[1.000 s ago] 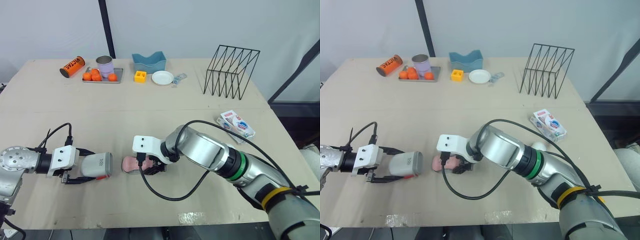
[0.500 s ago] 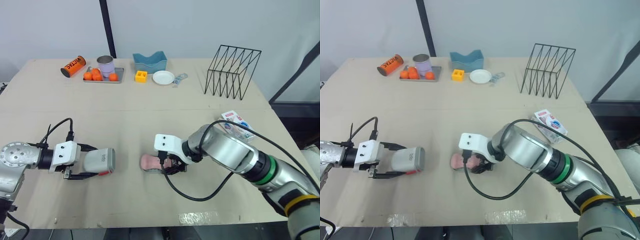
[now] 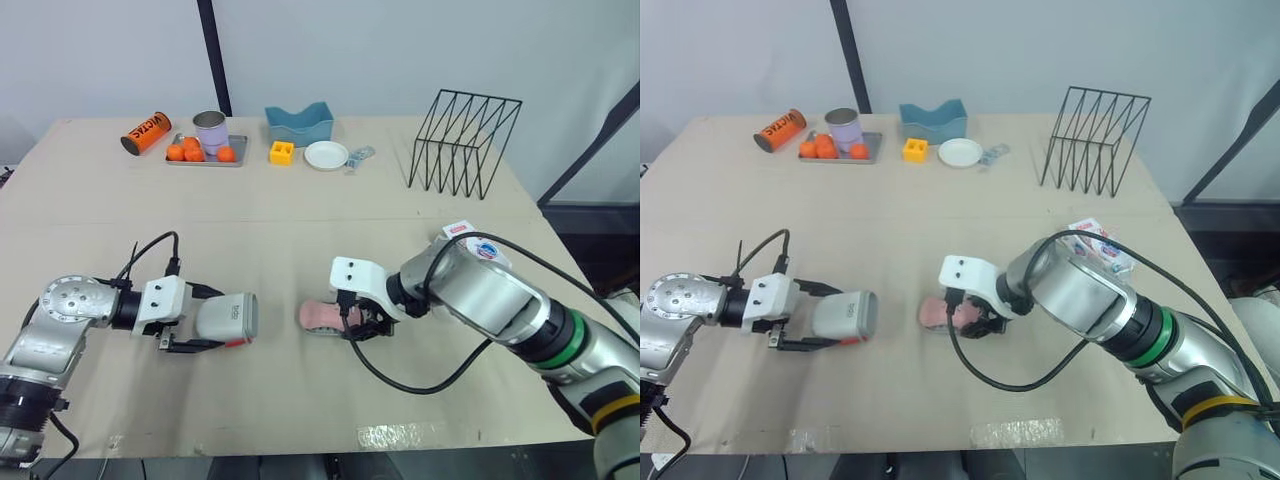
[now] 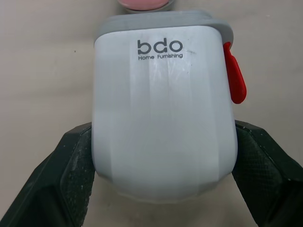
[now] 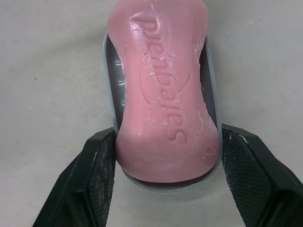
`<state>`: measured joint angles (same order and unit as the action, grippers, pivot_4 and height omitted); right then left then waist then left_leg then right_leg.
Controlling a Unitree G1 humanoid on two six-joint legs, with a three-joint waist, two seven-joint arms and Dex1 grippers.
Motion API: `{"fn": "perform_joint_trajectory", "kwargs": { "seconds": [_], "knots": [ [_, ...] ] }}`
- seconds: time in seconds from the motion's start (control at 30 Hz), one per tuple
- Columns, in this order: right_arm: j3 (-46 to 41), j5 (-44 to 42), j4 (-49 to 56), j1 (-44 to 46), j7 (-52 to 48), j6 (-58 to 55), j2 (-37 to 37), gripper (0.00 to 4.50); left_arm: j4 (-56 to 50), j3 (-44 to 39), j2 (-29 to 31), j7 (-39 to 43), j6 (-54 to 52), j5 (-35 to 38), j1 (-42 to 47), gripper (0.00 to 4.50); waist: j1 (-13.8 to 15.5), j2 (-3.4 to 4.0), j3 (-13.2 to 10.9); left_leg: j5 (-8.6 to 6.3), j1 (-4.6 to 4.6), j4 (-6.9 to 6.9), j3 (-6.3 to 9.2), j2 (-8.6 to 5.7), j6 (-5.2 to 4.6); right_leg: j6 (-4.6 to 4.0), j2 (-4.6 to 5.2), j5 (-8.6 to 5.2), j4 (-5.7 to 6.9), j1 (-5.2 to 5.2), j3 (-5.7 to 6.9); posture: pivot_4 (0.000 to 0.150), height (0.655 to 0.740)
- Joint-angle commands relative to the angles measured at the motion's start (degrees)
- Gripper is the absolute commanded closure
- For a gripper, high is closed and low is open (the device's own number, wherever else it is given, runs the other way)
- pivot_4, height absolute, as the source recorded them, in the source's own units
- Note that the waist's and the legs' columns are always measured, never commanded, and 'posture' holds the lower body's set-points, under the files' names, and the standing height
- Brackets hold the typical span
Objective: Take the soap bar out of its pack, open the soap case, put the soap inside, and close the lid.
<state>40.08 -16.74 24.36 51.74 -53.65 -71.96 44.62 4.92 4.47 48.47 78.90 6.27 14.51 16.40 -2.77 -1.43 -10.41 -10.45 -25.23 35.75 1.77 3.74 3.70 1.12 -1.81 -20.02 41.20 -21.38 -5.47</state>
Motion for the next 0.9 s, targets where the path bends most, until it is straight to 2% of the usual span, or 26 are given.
{"fn": "perform_joint_trajectory", "kwargs": {
  "seconds": [0.03, 0.5, 0.9],
  "knots": [
    [-3.6, -1.13, 2.51, 1.18, -0.02, -0.16, -0.02, 1.35, -0.47, 0.53, -0.32, -0.31, 0.4, -0.7, 1.44, 1.01, 0.0, 0.0, 0.0, 0.0, 0.0, 0.0, 0.0, 0.0, 0.0, 0.0, 0.0, 0.0, 0.0, 0.0, 0.0, 0.15, 0.74],
    [-4.0, -2.38, 4.49, 2.87, 0.66, -1.62, -1.65, 1.35, 4.98, 4.43, -4.24, 0.6, 2.09, -3.35, 7.95, 1.01, 0.02, 0.0, 0.0, 0.0, -0.01, 0.02, 0.04, -0.01, 0.0, 0.0, -0.01, 0.0, 0.01, 0.01, 0.02, 0.15, 0.74],
    [-2.84, -3.22, 4.24, 4.88, 1.98, -2.54, -5.47, 1.35, 4.6, 5.24, -5.93, 0.46, 2.76, -3.68, 7.96, 1.01, 0.01, 0.0, 0.0, 0.0, -0.02, 0.04, 0.06, -0.02, 0.0, 0.0, -0.01, 0.0, 0.01, 0.02, 0.03, 0.15, 0.74]
  ]
}}
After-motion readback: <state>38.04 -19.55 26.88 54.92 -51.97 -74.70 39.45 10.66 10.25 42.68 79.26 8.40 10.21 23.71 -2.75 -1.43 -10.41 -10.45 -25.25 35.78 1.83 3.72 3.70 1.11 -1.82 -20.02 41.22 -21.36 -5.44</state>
